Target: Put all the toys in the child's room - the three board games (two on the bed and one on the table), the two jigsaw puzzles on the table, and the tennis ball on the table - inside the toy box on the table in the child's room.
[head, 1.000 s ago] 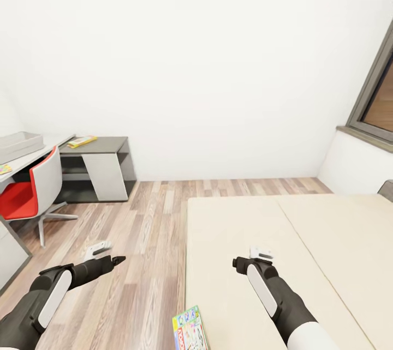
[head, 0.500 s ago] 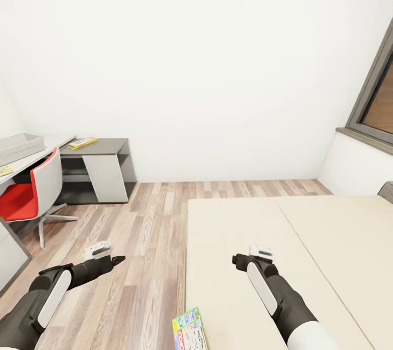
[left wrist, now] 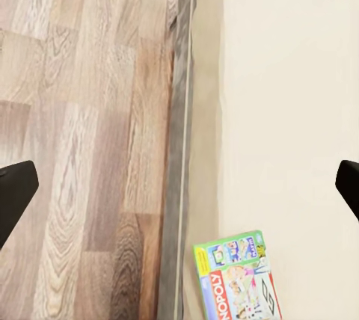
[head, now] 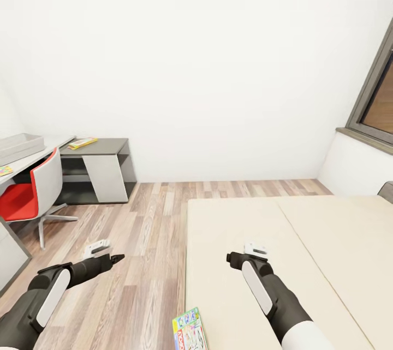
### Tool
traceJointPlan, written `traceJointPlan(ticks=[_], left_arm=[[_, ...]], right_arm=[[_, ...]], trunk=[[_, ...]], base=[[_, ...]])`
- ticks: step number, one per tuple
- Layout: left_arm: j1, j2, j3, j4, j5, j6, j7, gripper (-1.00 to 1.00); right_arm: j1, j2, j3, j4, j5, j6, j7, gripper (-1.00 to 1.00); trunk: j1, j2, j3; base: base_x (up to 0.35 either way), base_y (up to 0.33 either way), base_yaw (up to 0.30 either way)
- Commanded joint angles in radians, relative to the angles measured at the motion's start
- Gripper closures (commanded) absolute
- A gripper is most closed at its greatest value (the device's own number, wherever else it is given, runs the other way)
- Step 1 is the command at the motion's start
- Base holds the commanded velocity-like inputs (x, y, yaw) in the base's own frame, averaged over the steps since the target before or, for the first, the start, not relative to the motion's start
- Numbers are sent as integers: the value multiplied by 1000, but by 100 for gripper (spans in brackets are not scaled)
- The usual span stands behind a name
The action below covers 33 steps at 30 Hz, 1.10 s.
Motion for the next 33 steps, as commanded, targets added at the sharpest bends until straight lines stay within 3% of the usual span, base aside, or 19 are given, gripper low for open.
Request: traceJointPlan(ticks=[1, 9, 33], left_arm=[[-1, 0, 2, -1, 1, 6, -3, -100], [-1, 0, 2, -1, 1, 6, -3, -100], [-1, 0, 2, -1, 1, 6, -3, -100]], right_arm=[[-1, 0, 3, -1, -10, 1, -10, -100], [-1, 1, 3, -2, -10, 2, -10, -100], [-1, 1, 3, -2, -10, 3, -10, -100]], trunk=[[1, -2, -2], [1, -2, -2], [1, -2, -2]], base=[[0, 0, 0], [0, 87, 0], [0, 254, 0]])
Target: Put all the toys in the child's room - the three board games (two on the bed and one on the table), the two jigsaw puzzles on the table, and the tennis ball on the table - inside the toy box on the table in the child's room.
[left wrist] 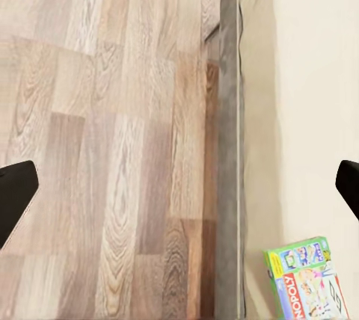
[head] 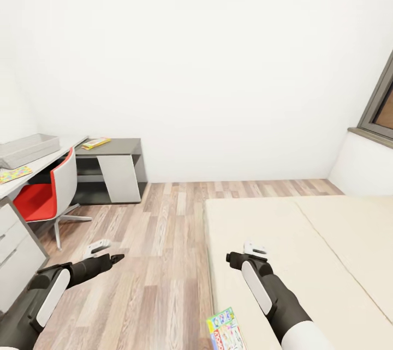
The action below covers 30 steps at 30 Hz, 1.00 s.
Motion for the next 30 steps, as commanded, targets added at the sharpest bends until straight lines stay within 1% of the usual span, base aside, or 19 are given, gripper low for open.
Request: traceJointPlan(ticks=[1, 30], left_arm=[[-1, 0, 2, 0, 1, 6, -3, -100], [-1, -1, 2, 0, 1, 6, -3, -100]], right_arm=[[-1, 0, 2, -1, -10, 2, -10, -100], [-1, 0, 2, -1, -10, 2, -10, -100]], trunk=[[1, -2, -2], [1, -2, -2]], base=[[0, 252, 0], [0, 252, 0]])
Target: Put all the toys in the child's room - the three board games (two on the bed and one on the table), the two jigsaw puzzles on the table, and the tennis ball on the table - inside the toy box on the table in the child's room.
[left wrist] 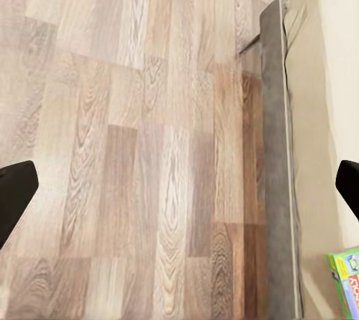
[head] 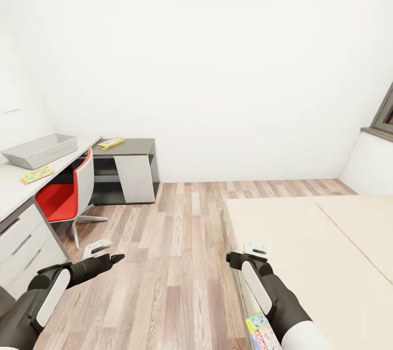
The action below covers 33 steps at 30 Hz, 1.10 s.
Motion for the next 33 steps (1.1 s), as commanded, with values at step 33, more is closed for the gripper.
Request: traceJointPlan(ticks=[33], left_arm=[[-1, 1, 2, -1, 1, 6, -3, -100]], right_arm=[[-1, 1, 2, -3, -10, 2, -10, -100]], trunk=[[1, -2, -2]], base=[[14, 185, -44]])
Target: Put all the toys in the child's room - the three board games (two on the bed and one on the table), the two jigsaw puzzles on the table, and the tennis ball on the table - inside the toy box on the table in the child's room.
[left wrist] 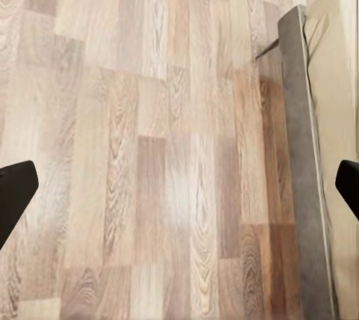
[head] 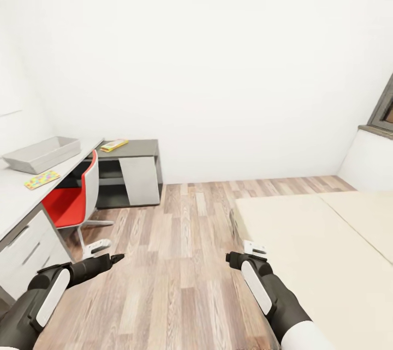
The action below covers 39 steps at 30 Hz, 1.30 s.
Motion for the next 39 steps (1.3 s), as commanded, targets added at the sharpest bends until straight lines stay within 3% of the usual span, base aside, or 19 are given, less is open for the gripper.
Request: traceJointPlan(ticks=[1, 11, 39], left_arm=[[-1, 0, 2, -1, 1, 7, -3, -100], [-1, 2, 2, -1, 1, 7, -3, -100], [-1, 5, 2, -12, 1, 7, -5, -100]], right_arm=[[-1, 0, 3, -1, -10, 1, -10, -100], [-1, 0, 3, -1, -11, 1, -10, -100], [-1, 0, 3, -1, -12, 1, -10, -100]], trunk=[[1, -2, -2], [1, -2, -2], [1, -2, -2]], base=[[2, 11, -256], [0, 144, -275], [0, 282, -280]])
